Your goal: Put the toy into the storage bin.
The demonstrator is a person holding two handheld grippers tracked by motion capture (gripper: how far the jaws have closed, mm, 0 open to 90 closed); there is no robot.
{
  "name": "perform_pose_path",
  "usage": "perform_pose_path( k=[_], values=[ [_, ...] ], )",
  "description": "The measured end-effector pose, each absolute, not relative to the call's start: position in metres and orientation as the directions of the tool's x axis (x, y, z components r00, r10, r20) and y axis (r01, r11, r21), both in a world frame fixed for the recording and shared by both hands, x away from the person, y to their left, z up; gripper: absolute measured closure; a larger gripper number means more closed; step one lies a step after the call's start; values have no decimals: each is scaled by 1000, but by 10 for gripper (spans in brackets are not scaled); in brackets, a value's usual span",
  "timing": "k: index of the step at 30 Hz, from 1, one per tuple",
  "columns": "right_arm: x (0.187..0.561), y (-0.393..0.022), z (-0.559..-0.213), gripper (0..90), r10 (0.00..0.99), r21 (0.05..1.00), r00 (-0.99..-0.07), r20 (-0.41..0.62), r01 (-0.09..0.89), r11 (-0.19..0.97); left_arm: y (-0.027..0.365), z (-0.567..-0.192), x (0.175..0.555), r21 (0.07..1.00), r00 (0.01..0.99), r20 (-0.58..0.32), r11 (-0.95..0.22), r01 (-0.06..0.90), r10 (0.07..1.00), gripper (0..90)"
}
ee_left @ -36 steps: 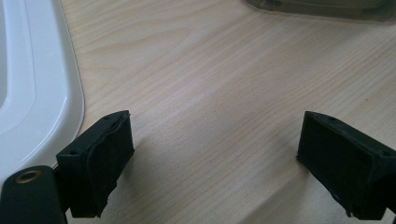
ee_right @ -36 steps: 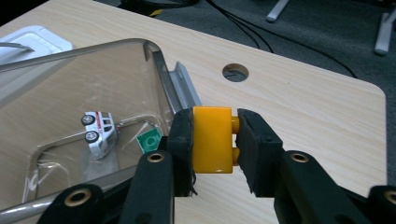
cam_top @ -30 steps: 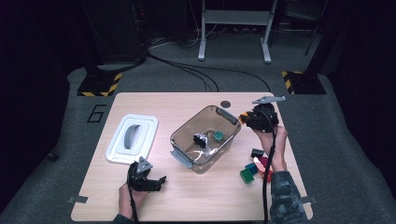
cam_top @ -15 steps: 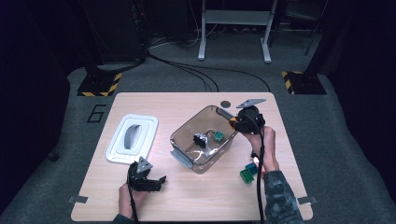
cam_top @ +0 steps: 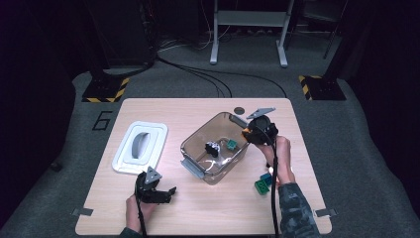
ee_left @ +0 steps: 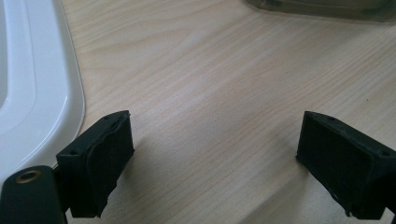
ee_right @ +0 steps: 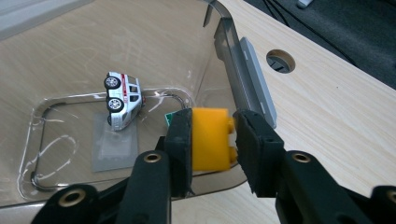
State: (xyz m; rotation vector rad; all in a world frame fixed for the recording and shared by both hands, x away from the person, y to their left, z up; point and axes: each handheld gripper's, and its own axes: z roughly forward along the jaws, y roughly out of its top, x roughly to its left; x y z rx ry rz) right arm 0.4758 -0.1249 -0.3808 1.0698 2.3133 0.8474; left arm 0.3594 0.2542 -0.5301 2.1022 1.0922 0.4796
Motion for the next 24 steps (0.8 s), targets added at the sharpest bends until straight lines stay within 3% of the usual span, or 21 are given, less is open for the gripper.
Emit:
perform_pose_path(
  k=[4,9,18,24],
  values=[
    [474,-130,-380,584,813,698,-570,-120,534,477,254,-530,359,733,574,2,-391,556,819,104],
    [463,-142,-377,425,834,734,-549,-59,542,409,254,-530,359,733,574,2,-392,556,819,104],
    [443,-172,-384,279,853,753,-521,-20,554,356,254,-530,359,733,574,2,-392,556,819,104],
    [431,-190,-405,224,868,713,-497,8,611,343,254,-530,359,733,574,2,-392,556,819,104]
  ],
)
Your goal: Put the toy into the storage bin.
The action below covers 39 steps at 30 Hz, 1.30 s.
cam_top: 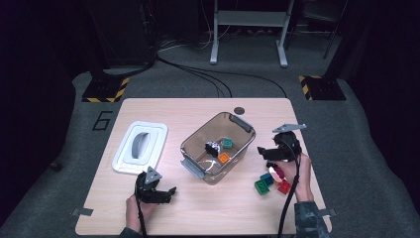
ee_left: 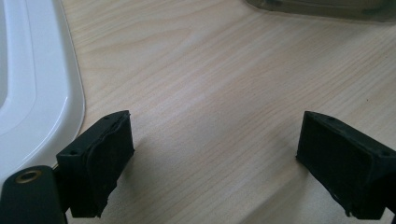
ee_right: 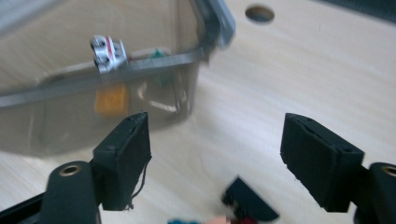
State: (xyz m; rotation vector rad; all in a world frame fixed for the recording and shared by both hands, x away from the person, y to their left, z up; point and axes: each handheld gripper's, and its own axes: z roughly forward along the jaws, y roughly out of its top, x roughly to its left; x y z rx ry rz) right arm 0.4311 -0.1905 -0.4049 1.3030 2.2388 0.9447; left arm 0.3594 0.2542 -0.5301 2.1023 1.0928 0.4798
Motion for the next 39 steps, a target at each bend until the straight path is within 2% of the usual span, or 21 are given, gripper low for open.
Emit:
perform_pose_path(
  k=[6,11,14,17,26,28,31,39],
  values=[
    [424,-211,-429,157,884,674,-465,44,667,317,254,-530,359,733,574,2,-392,556,819,104],
    [422,-223,-439,170,901,650,-431,53,700,297,254,-530,359,734,574,3,-391,555,819,104],
    [419,-234,-445,225,918,641,-392,55,719,268,254,-530,360,734,574,3,-392,555,819,104],
    [415,-246,-451,347,942,623,-331,65,751,221,254,-530,360,734,574,3,-392,555,819,104],
    [407,-262,-467,526,968,586,-229,102,800,128,254,-530,359,734,574,3,-392,555,819,104],
    [407,-264,-471,561,968,586,-229,101,800,129,254,-530,359,733,573,2,-391,556,819,104],
    [408,-265,-475,591,971,576,-216,100,808,120,254,-530,359,733,573,2,-391,556,819,104],
    [412,-268,-479,593,969,561,-200,146,824,85,254,-530,359,734,574,3,-391,555,819,104]
  ],
)
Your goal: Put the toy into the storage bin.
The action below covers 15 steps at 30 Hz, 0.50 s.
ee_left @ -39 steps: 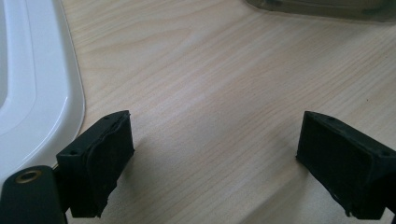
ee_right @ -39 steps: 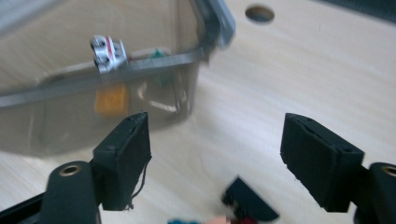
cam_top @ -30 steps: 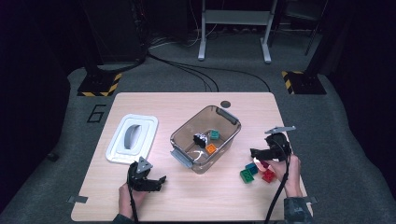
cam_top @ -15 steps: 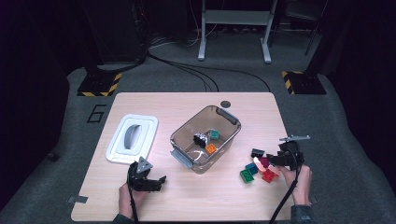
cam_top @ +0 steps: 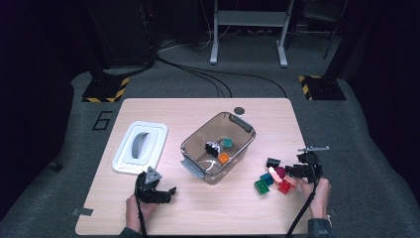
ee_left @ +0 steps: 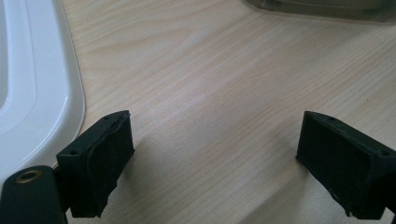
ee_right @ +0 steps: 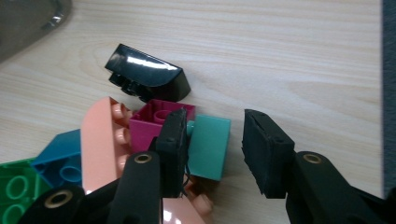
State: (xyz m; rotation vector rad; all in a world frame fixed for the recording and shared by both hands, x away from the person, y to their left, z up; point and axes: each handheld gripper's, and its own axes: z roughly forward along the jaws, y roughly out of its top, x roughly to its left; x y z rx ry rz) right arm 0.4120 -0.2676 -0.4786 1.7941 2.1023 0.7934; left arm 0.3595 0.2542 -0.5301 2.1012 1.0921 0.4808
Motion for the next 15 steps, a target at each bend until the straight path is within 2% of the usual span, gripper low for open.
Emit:
perform_pose_path(
  k=[4,8,15],
  values=[
    [413,-267,-479,603,969,556,-198,149,827,84,254,-530,359,733,573,3,-392,556,819,104],
    [415,-265,-480,675,970,546,-211,119,830,114,254,-530,359,733,573,2,-391,556,820,105],
    [416,-263,-475,725,973,567,-211,98,815,119,254,-530,359,733,572,4,-392,556,820,106]
  ],
)
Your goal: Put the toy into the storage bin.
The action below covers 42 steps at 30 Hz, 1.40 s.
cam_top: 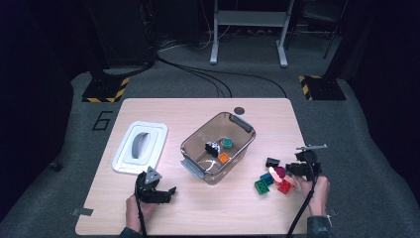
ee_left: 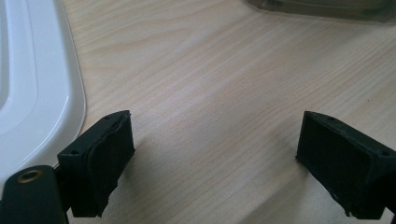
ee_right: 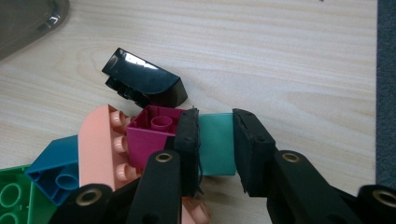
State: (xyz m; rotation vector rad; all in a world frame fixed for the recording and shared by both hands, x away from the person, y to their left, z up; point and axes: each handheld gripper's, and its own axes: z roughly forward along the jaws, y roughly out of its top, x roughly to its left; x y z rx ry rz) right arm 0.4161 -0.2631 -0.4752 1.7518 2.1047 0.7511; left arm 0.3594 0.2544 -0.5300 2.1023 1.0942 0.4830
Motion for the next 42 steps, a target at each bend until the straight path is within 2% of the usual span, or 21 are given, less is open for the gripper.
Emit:
perform_pose_path(
  k=[6,9,14,23,32,42],
  values=[
    [419,-266,-478,716,970,563,-212,116,819,111,254,-530,360,734,572,4,-391,555,820,107],
    [420,-267,-479,658,970,557,-209,122,824,108,254,-530,360,734,572,4,-391,555,820,108],
    [423,-266,-484,634,969,533,-211,128,838,112,254,-530,359,733,572,4,-391,556,820,107],
    [423,-268,-486,646,969,540,-210,132,835,107,254,-530,359,734,572,4,-391,556,820,107],
    [424,-278,-490,645,953,555,-203,223,831,48,254,-530,359,733,571,4,-391,557,821,107],
    [426,-278,-483,645,952,582,-208,224,812,40,254,-530,359,733,571,4,-391,557,821,107]
  ],
)
